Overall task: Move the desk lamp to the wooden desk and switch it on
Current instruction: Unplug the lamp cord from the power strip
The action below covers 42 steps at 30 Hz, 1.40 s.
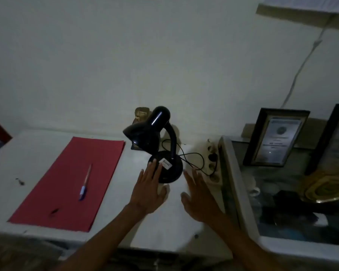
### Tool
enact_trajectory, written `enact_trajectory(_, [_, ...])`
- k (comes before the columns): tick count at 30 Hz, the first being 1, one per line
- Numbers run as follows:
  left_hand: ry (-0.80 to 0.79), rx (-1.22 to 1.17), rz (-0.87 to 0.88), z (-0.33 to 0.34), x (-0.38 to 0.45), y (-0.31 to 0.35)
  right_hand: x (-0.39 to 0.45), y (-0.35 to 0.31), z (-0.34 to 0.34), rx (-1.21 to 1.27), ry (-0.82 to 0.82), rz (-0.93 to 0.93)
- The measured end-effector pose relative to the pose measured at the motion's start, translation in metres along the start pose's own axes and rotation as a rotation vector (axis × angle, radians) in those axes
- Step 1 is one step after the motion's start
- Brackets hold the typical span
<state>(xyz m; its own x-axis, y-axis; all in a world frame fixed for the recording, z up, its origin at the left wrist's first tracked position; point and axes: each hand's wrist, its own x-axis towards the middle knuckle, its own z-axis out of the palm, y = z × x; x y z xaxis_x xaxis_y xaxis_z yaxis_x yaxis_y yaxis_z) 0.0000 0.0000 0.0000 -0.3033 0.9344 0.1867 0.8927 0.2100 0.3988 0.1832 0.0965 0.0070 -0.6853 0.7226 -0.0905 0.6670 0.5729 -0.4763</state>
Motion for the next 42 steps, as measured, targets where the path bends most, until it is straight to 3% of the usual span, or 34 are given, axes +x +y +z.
enact_trajectory(10, [-0.086,-0.025,-0.186,0.003,0.05,0.002,0.033,-0.008,-0.026,0.045,-0.095,-0.052])
enact_trajectory(16, [-0.172,0.02,-0.217,0.022,0.052,-0.002,0.053,0.004,-0.044,-0.189,0.207,-0.076])
enact_trajectory(20, [-0.097,0.064,-0.228,0.037,0.05,0.013,0.073,0.024,-0.076,-0.347,0.244,-0.001])
enact_trajectory(25, [0.028,0.072,-0.211,0.046,0.036,0.069,0.085,0.046,-0.099,-0.343,0.108,0.097])
enact_trajectory(29, [0.189,-0.111,-0.136,0.052,0.048,0.109,0.094,0.049,-0.117,-0.267,0.029,0.1])
enact_trajectory(31, [0.16,-0.26,-0.056,0.056,0.061,0.122,0.101,0.049,-0.126,-0.346,0.004,0.066])
enact_trajectory(34, [0.061,-0.217,0.021,0.065,0.083,0.132,0.108,0.052,-0.137,-0.511,0.002,0.012])
enact_trajectory(38, [-0.191,-0.15,-0.056,0.084,0.101,0.128,0.112,0.056,-0.14,-0.638,-0.04,-0.033])
enact_trajectory(42, [-0.164,-0.108,-0.052,0.089,0.102,0.125,0.113,0.06,-0.137,-0.655,-0.01,-0.072])
